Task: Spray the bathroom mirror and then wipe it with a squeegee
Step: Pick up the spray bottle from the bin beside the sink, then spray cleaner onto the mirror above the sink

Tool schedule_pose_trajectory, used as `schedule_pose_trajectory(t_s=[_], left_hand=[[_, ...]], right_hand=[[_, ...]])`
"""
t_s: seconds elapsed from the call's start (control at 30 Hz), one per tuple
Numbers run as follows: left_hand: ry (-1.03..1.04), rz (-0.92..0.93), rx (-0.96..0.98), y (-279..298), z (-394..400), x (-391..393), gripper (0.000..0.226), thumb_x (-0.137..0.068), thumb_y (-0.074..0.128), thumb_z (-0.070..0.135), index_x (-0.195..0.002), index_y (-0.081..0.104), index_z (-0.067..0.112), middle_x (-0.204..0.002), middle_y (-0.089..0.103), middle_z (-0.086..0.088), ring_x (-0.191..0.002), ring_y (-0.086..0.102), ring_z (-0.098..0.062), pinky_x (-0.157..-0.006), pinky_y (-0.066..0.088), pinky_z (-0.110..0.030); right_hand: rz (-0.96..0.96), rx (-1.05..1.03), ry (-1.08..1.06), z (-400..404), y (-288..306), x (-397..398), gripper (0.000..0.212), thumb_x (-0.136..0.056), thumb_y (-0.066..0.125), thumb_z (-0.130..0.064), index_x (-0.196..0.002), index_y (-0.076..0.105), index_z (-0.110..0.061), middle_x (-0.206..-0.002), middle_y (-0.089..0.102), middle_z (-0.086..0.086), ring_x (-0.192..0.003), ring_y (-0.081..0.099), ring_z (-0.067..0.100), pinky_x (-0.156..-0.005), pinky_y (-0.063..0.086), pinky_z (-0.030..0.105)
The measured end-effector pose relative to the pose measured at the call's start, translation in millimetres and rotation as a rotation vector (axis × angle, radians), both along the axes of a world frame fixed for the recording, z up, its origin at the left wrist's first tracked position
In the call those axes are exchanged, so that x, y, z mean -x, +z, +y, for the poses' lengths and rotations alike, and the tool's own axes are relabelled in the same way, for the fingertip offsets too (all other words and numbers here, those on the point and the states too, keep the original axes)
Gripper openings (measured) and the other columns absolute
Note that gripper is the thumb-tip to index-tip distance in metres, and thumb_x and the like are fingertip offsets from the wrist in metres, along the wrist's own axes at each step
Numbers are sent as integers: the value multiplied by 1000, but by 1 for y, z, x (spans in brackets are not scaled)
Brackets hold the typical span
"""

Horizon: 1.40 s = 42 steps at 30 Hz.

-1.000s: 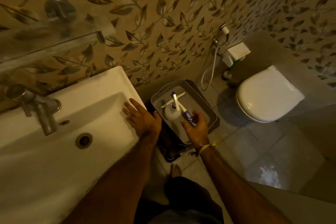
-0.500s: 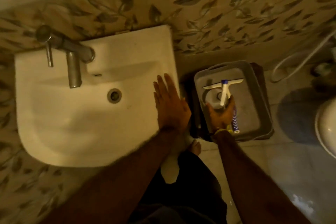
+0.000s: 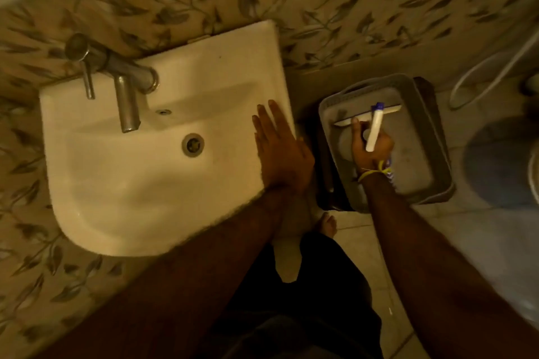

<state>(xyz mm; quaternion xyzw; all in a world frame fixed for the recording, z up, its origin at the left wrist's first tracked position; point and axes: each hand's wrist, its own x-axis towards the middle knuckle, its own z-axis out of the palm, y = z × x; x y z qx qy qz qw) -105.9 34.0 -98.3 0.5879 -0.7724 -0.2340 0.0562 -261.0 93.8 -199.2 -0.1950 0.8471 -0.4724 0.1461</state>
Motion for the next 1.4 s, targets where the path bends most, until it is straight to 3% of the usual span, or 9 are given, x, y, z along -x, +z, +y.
schedule_pose_trajectory(t_s=[0.17,0.27,0.4,0.5,0.63,0.87,1.1,1.27,1.4], left_hand=[[-33,-102,-6,5,-2,3,92,-98,52,36,-160,-8,8,-168,-4,-22,-155,2,-43,-124,20,-53],[-22,-129,-63,21,-2,2,96,-97,56,41,-160,-8,6,-168,-4,-22,-155,3,-41,-124,19,-55],[-144,-121,-118,52,-5,-14,94,-101,49,49,-159,-12,7,-168,-11,-17,-156,-8,-35,-125,8,-56],[-291,117,-27,85,-2,-41,86,-101,54,40,-162,-2,14,-170,-2,-9,-157,-4,-26,-125,11,-45],[-374,442,145,138,-9,-91,68,-100,59,25,-159,26,19,-166,28,-2,-155,19,-19,-116,21,-26],[-451,771,613,254,-74,-177,38,-100,60,15,-137,61,7,-132,67,-10,-120,65,-24,-100,53,-33],[-313,784,1021,379,-145,-226,43,-98,57,14,-139,56,4,-140,60,-14,-132,56,-28,-111,44,-33],[-183,704,1178,473,-199,-261,47,-100,51,25,-144,52,8,-149,52,-11,-142,45,-28,-119,35,-39],[-34,712,1267,542,-248,-303,51,-98,54,30,-145,50,10,-146,55,-7,-138,49,-22,-118,36,-32]], right_hand=[[12,223,-49,23,72,-25,42,-85,71,-36,-111,67,-2,-87,68,-4,-82,63,-1,-79,54,19],[40,224,56,35,124,-43,58,-86,69,-40,-130,59,-4,-87,73,9,-82,71,18,-81,58,29],[36,273,138,41,197,-77,49,-87,71,-36,-124,61,-6,-83,72,7,-77,72,22,-75,60,38],[25,341,155,32,243,-104,31,-86,74,-28,-107,67,-5,-63,66,-10,-56,67,11,-59,56,25],[16,423,199,13,304,-147,6,-89,70,-29,-93,68,-24,-57,63,-6,-47,62,9,-49,51,19],[138,583,350,-37,424,-221,10,-89,60,-47,-92,67,-53,-81,73,-6,-41,61,20,-42,52,30],[213,674,635,-110,520,-273,35,-99,56,-24,-124,61,0,-102,73,12,-47,63,25,-42,51,30],[288,727,792,-149,588,-303,40,-99,56,-24,-136,53,-9,-103,70,17,-63,66,20,-45,51,26],[373,743,897,-159,641,-307,30,-99,53,-33,-121,64,-15,-97,72,9,-63,65,2,-51,47,10]])
